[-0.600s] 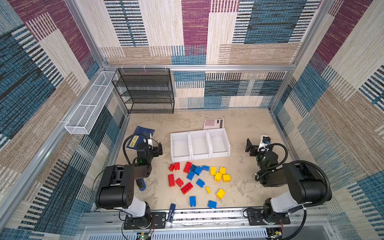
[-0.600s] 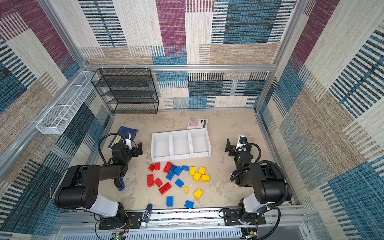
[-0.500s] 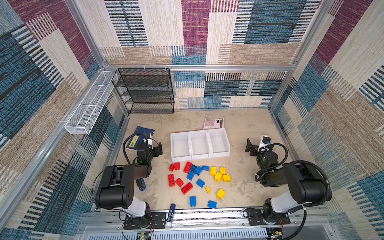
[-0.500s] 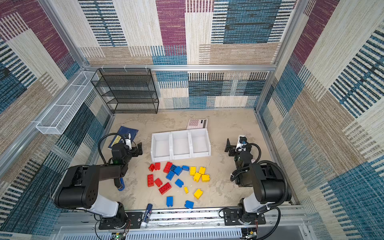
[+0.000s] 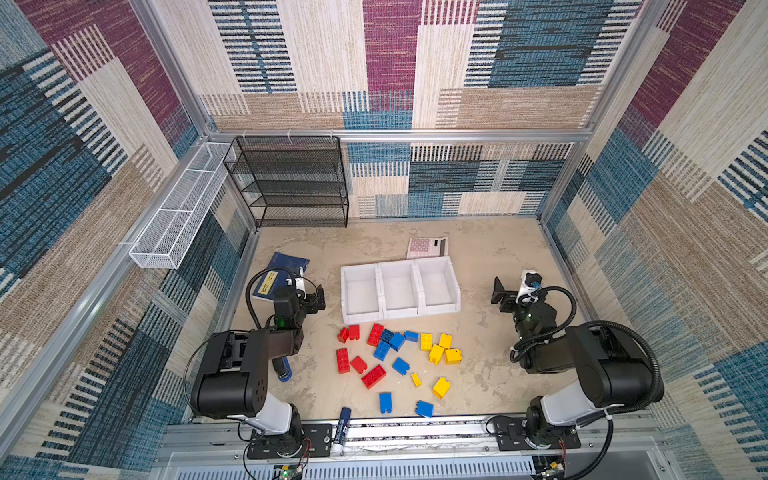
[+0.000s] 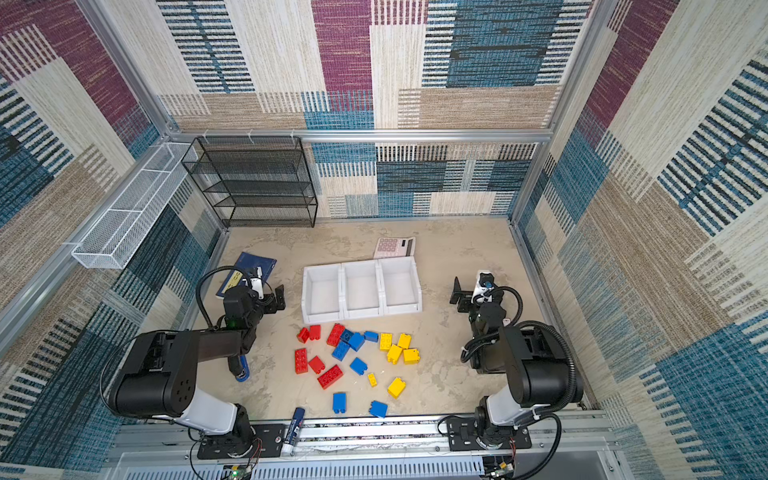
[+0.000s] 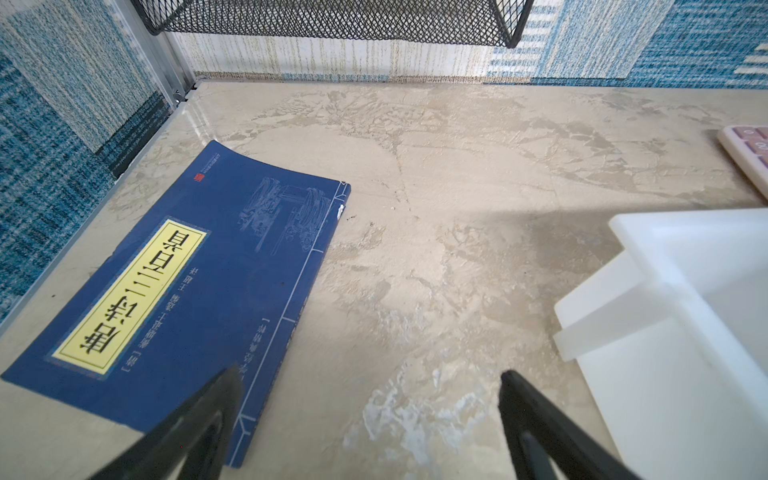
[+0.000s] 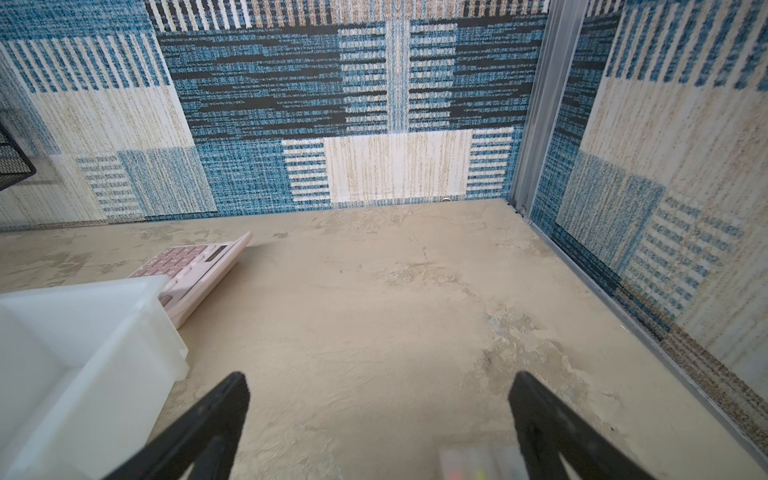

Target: Sort the legos into containers by color

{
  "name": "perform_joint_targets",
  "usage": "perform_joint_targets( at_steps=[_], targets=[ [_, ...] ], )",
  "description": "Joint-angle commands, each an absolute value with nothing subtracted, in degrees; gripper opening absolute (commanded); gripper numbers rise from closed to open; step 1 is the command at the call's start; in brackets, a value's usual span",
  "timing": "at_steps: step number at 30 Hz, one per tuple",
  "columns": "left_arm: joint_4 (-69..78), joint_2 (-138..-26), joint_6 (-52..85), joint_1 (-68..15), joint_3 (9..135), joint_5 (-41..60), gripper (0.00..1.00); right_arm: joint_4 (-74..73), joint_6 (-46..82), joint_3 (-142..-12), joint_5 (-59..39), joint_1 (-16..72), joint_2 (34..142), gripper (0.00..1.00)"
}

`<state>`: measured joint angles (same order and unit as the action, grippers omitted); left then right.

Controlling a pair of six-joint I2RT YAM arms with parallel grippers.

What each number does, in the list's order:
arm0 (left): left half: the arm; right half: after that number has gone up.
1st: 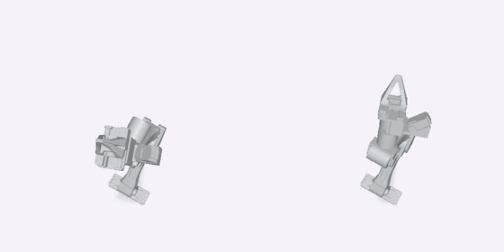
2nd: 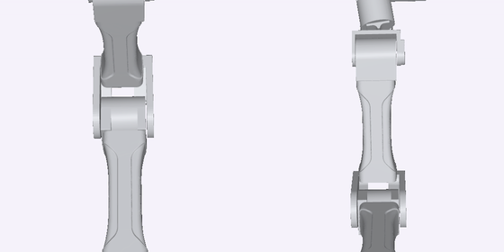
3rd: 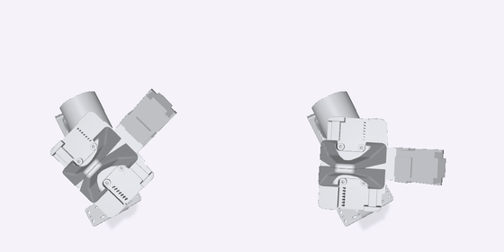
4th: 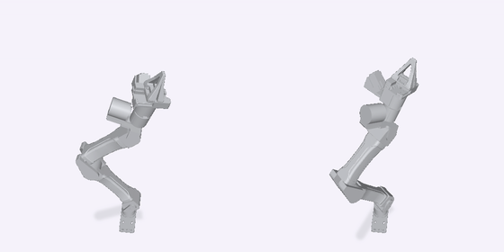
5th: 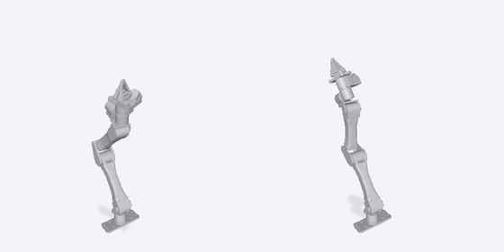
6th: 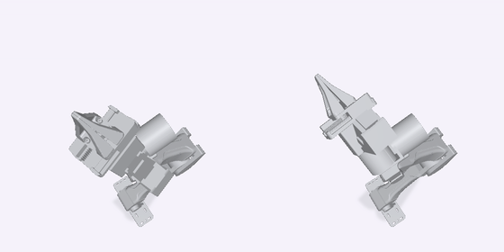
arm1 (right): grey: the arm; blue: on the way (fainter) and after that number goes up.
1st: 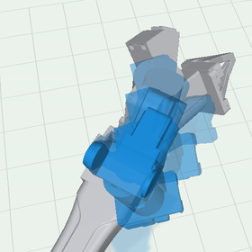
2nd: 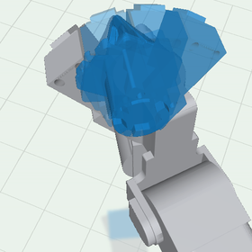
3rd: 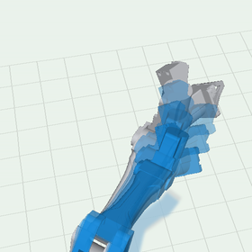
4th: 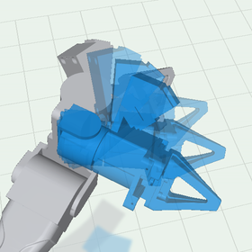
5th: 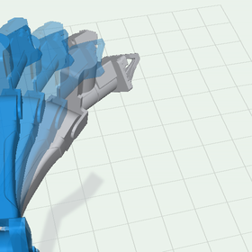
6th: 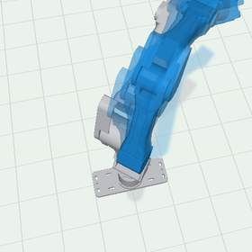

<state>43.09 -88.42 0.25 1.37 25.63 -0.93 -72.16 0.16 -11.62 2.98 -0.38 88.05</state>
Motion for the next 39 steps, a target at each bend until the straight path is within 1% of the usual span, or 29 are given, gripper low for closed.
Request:
perform_joint_targets(
  at_steps=[1, 16, 17, 18, 19, 20, 22, 24, 26, 28, 30, 34, 39],
  targets=[
    [44.17, -88.32, -0.63, 1.34, 25.82, -0.18, 0.99, -74.09, 0.1, -11.77, 2.51, -0.33, 88.06, 1.0],
    [44.2, -88.13, -0.62, 1.49, 25.68, -0.18, 0.99, -74.31, -0.06, -11.57, 2.66, -0.35, 87.57, 1.0],
    [44.55, -87.81, -0.69, 1.49, 25.45, -0.24, 0.99, -71.86, -0.99, -12.39, 1.73, 0.01, 86.3, 1.0],
    [43.58, -86.8, -0.7, 1.4, 25.61, 0.1, 0.99, -67.76, -2.9, -14.01, -0.01, 0.56, 84.27, 1.0],
    [40.65, -84.68, -1.47, 1.18, 26.31, 1.32, 0.99, -58.64, -5.86, -17.27, -0.7, 2.65, 80.95, 1.0],
    [33.33, -81.87, -1.93, 0.76, 28.61, 2.13, 0.99, -47.94, -8.69, -21.42, 0.11, 5.56, 78.09, 0.99],
    [19.21, -76.62, 0.62, 0.44, 33.58, 2.61, 0.99, -35.4, -10.73, -26.17, 3.88, 11.25, 73.73, 0.99],
    [10.48, -72.47, 5.6, -0.1, 36.27, 1.71, 0.99, -26.95, -6.27, -28.62, 6.08, 15.25, 69.32, 1.0],
    [5.78, -68.79, 8.89, -0.89, 36.97, 2.4, 0.99, -16.76, 2.36, -31.86, 6.73, 17.47, 65.9, 0.99],
    [-0.42, -64.98, 10.6, -1.19, 38.37, 8.29, 0.99, -5.52, 8.18, -35.21, 8.55, 20.79, 63.49, 0.95],
    [-5.67, -62.67, 12.26, -1.78, 39.45, 10.68, 0.99, 3.39, 12.74, -37.19, 11.89, 24.23, 62.14, 0.94],
    [-6.34, -58.25, 15.55, -3.39, 36.97, 12.48, 0.98, 18.74, 20.36, -40.97, 12.65, 28.8, 61.39, 0.88],
    [-6.32, -56.84, 17.52, -5.85, 34.91, 12.82, 0.98, 30.57, 26.62, -44.43, 11.18, 32.78, 65.36, 0.85]
  ],
)
